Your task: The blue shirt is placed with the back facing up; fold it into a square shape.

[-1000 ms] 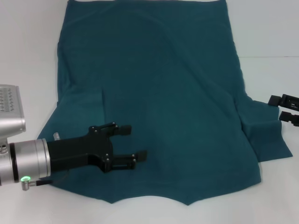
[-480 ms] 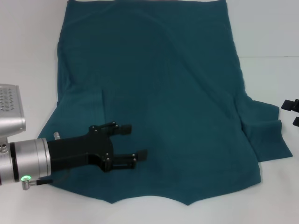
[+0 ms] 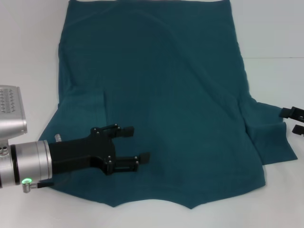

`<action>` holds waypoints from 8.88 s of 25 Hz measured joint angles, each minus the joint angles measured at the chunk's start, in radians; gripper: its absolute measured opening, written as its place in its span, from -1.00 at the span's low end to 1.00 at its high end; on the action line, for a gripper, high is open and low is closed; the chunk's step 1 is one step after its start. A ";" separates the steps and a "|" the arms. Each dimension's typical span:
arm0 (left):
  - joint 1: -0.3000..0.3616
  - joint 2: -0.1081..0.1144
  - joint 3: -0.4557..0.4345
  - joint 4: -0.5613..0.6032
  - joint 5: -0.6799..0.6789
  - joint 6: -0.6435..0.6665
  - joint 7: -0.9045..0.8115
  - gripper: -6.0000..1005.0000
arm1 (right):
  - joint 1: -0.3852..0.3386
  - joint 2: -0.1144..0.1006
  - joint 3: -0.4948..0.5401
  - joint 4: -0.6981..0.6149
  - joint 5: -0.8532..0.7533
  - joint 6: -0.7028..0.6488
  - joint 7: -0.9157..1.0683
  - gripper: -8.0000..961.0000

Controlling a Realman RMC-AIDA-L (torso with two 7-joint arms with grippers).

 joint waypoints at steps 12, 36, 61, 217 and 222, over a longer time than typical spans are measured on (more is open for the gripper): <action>0.001 0.002 -0.001 0.000 0.002 -0.005 0.000 0.77 | 0.022 0.013 -0.004 0.027 -0.023 0.044 -0.024 0.92; 0.003 0.003 -0.006 0.009 0.003 -0.007 0.000 0.77 | 0.050 0.035 0.032 0.057 -0.011 0.075 -0.049 -0.24; 0.000 0.005 -0.008 0.010 0.002 -0.008 -0.003 0.77 | 0.050 -0.011 0.093 0.068 -0.010 0.091 -0.071 -0.94; 0.153 0.014 -0.301 0.169 0.260 -0.112 -0.469 0.77 | 0.155 0.052 -0.086 0.031 0.079 -0.101 -0.326 0.88; 0.150 0.015 -0.295 0.169 0.263 -0.090 -0.469 0.77 | 0.155 0.052 -0.086 0.030 0.079 -0.100 -0.327 0.87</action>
